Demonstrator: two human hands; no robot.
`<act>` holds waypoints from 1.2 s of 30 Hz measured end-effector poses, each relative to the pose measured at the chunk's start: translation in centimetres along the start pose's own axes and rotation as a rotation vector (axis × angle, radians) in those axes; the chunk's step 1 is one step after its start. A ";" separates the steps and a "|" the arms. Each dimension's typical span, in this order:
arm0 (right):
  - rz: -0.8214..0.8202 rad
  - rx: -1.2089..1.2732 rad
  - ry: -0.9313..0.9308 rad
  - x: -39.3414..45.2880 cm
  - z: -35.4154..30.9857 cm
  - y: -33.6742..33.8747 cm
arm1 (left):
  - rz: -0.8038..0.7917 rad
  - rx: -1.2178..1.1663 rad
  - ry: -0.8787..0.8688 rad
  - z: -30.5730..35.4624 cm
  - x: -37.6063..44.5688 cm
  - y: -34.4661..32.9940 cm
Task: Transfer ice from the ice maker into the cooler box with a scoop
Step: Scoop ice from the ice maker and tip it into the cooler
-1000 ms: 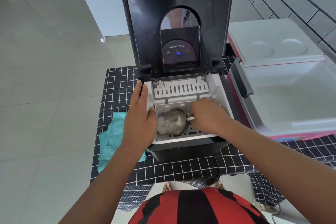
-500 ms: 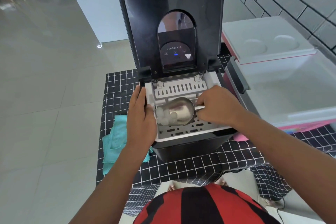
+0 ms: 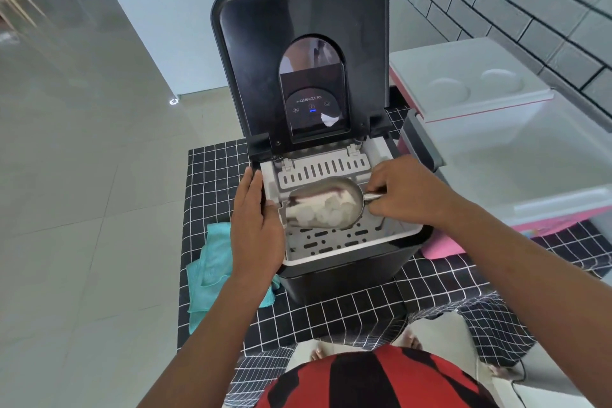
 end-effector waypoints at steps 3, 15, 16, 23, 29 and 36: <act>0.031 0.043 -0.002 -0.2 0.4 0.8 | -0.018 0.047 -0.044 0.2 0.0 0.1; 0.247 0.094 -0.170 -2.2 4.5 6.8 | 0.053 -0.040 -0.199 6.1 1.9 -0.5; 0.257 0.087 -0.195 -2.6 5.3 7.4 | 0.030 -0.076 -0.208 7.1 1.8 -1.2; 0.245 0.006 -0.384 -5.4 12.8 11.8 | -0.194 -0.259 -0.154 13.7 -0.3 -9.0; 0.265 -0.131 -0.445 -7.7 19.8 16.2 | -0.412 -0.033 -0.147 18.3 -1.8 -17.8; 0.180 -0.391 -0.417 -7.9 27.4 18.4 | -0.497 0.344 -0.242 18.6 -5.6 -26.4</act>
Point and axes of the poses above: each hand's wrist, its own x-axis towards the middle knuckle, its own y-axis out of the back of the hand, z = x × y, the point moved 4 cm from there along x, towards the middle knuckle, and after that the axes turned 13 degrees about z, right-handed, at the moved point
